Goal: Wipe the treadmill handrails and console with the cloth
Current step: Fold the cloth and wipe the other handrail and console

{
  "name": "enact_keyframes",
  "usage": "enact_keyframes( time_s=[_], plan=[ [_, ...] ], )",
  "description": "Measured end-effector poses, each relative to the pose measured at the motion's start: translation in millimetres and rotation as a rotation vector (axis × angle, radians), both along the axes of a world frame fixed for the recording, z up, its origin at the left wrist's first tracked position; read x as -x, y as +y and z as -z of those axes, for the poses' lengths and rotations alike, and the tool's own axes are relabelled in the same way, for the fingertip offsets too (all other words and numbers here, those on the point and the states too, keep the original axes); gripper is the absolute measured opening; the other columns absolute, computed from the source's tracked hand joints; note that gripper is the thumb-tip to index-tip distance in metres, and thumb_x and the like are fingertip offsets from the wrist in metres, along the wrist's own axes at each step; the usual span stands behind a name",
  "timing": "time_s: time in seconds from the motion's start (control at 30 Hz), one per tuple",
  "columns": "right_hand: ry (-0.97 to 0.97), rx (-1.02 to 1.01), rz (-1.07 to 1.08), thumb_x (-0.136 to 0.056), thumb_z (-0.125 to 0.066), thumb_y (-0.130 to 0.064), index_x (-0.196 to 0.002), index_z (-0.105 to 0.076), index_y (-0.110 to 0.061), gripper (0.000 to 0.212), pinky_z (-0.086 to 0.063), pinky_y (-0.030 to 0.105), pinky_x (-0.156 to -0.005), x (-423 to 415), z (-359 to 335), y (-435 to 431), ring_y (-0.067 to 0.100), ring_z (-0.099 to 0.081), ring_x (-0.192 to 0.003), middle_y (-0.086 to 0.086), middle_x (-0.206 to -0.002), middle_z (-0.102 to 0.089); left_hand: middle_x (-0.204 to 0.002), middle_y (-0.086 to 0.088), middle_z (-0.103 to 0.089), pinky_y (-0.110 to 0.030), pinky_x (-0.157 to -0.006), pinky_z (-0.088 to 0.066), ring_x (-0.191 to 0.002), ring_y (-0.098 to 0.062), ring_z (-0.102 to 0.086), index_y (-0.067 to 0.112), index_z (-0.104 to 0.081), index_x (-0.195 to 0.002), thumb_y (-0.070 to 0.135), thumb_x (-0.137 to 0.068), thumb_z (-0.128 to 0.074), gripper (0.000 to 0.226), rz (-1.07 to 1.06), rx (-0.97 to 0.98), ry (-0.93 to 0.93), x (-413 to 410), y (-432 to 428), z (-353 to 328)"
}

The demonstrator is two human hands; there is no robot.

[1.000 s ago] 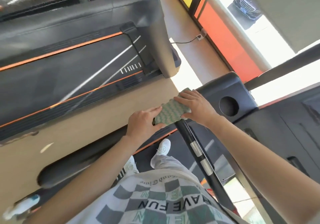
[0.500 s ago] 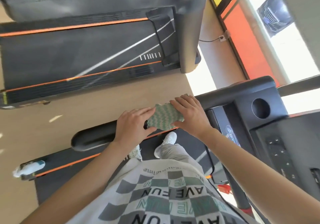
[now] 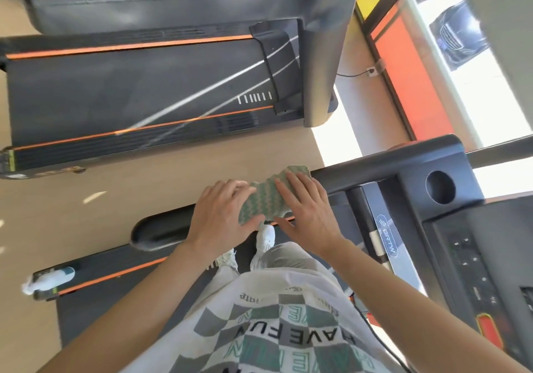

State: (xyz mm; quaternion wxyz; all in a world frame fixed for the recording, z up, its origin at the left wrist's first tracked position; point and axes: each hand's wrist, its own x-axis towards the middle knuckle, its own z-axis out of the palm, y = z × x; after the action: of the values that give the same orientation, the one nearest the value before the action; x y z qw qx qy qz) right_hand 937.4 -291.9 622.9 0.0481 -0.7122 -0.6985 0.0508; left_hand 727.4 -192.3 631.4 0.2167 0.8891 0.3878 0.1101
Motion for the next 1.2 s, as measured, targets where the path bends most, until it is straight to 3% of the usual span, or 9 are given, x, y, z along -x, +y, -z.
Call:
enact_keyframes(
  time_s=[0.17,0.4,0.5,0.6,0.73,1.0,1.2],
  plan=[
    [-0.014,-0.036,0.125,-0.092,-0.057,-0.05,-0.148,-0.048,-0.011,0.068,-0.025,0.05,-0.12,-36,-6,-22,0.032,-0.037,-0.145,0.013,-0.156,-0.042,-0.153,-0.001,-0.05,-0.042,-0.106,-0.043,-0.135,-0.025,-0.051,0.022,-0.042,-0.154,0.055,-0.094,-0.061,0.071,0.194,0.079,0.086,-60,0,6],
    [-0.025,-0.176,0.272,-0.095,-0.054,-0.035,-0.122,-0.068,-0.001,0.045,-0.035,0.048,-0.116,-92,-9,-27,0.036,-0.052,-0.133,0.019,-0.137,-0.061,-0.149,-0.005,-0.055,-0.045,-0.096,-0.05,-0.127,-0.03,-0.058,0.021,-0.048,-0.15,0.04,-0.087,-0.074,0.071,0.212,0.087,0.104,-114,-6,8],
    [0.118,-0.203,0.143,-0.089,-0.068,-0.021,-0.12,-0.07,-0.004,0.035,-0.04,0.047,-0.111,-93,-7,-17,0.034,-0.052,-0.132,0.015,-0.139,-0.06,-0.146,-0.004,-0.058,-0.044,-0.097,-0.051,-0.124,-0.029,-0.061,0.022,-0.051,-0.148,0.042,-0.086,-0.076,0.071,0.172,0.06,0.101,-113,-12,10],
    [0.204,-0.153,-0.037,-0.086,-0.067,-0.034,-0.121,-0.07,-0.011,0.042,-0.042,0.048,-0.108,-89,-1,-1,0.032,-0.056,-0.127,0.007,-0.137,-0.063,-0.142,-0.001,-0.062,-0.042,-0.095,-0.052,-0.119,-0.025,-0.064,0.023,-0.056,-0.144,0.048,-0.084,-0.076,0.068,0.106,0.008,0.093,-98,-16,13],
    [0.189,-0.123,-0.111,-0.083,-0.064,-0.051,-0.123,-0.07,-0.018,0.052,-0.042,0.05,-0.106,-83,8,14,0.03,-0.06,-0.118,0.002,-0.129,-0.067,-0.138,0.003,-0.064,-0.039,-0.095,-0.052,-0.118,-0.02,-0.063,0.025,-0.06,-0.14,0.053,-0.084,-0.073,0.064,0.023,-0.058,0.082,-68,-21,20],
    [0.202,-0.116,-0.132,-0.083,-0.059,-0.057,-0.124,-0.068,-0.023,0.054,-0.036,0.054,-0.108,-8,21,26,0.031,-0.059,-0.116,0.0,-0.126,-0.068,-0.138,0.002,-0.063,-0.038,-0.101,-0.049,-0.125,-0.019,-0.06,0.023,-0.062,-0.138,0.051,-0.086,-0.073,0.06,-0.098,-0.143,0.065,4,-28,26],
    [0.18,-0.044,-0.179,-0.079,-0.073,-0.053,-0.128,-0.065,-0.024,0.058,-0.038,0.051,-0.108,62,18,39,0.03,-0.059,-0.119,0.002,-0.129,-0.066,-0.139,0.003,-0.063,-0.035,-0.104,-0.047,-0.126,-0.017,-0.059,0.021,-0.064,-0.137,0.053,-0.089,-0.07,0.058,-0.126,-0.164,0.017,77,-23,30]
  ],
)
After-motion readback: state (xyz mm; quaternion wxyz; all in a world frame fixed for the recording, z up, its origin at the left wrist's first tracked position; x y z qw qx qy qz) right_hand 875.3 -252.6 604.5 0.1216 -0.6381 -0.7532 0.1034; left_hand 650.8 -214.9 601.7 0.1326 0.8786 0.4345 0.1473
